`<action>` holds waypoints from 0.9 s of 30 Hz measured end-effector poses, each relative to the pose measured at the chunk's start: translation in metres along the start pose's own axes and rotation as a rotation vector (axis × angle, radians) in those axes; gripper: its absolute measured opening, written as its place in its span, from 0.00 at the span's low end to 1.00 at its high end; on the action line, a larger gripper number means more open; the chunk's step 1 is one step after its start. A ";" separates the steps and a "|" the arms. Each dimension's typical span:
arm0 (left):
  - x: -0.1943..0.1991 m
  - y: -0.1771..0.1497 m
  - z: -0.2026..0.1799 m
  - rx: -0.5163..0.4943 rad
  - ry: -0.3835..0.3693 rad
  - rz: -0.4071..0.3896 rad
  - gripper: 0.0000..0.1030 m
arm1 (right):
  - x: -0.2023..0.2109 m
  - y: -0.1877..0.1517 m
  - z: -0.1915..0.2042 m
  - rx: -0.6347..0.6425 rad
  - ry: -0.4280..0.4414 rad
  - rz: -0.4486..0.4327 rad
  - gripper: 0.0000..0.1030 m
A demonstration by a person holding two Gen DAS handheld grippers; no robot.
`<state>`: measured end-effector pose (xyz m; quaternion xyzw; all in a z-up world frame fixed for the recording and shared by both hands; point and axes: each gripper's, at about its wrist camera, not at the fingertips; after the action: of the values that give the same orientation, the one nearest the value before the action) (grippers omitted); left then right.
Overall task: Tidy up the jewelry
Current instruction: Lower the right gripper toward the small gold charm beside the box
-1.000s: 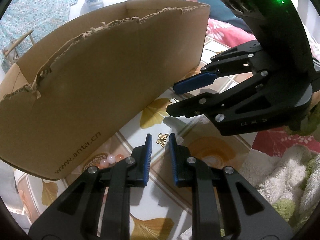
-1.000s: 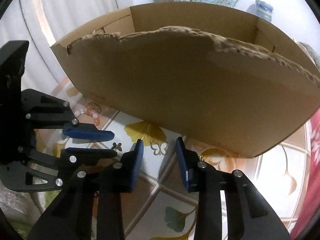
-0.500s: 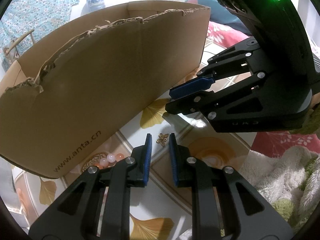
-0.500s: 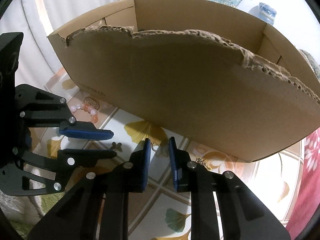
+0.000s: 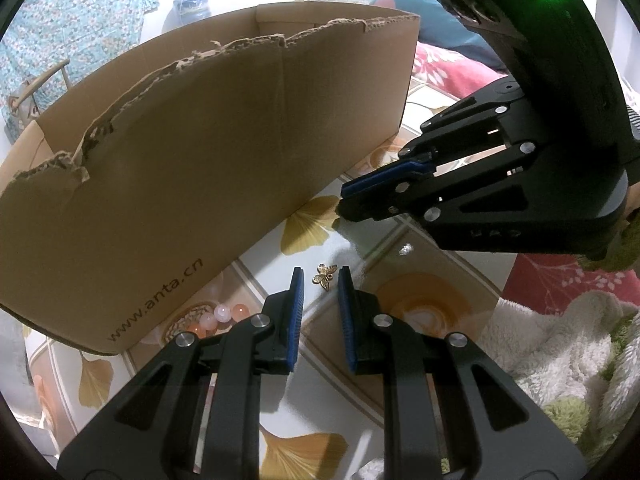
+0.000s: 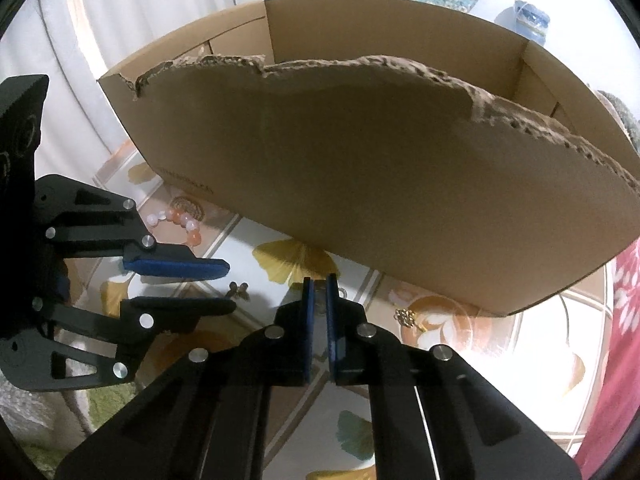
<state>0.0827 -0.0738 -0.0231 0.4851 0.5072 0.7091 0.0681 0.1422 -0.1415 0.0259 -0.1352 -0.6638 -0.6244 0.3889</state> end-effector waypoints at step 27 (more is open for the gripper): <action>0.002 0.003 -0.001 0.031 -0.005 -0.004 0.16 | 0.003 0.014 -0.018 0.016 0.010 0.178 0.23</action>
<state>0.0818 -0.0751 -0.0201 0.4869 0.5191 0.6996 0.0634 0.1558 -0.1565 0.0360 -0.1875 -0.6521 -0.5829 0.4471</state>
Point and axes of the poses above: each gripper's, at about its wrist camera, not at the fingertips, and x roughly against the way its jaws point, z to its left, y to its top, and after that the axes turned 15 degrees about -z, right-handed
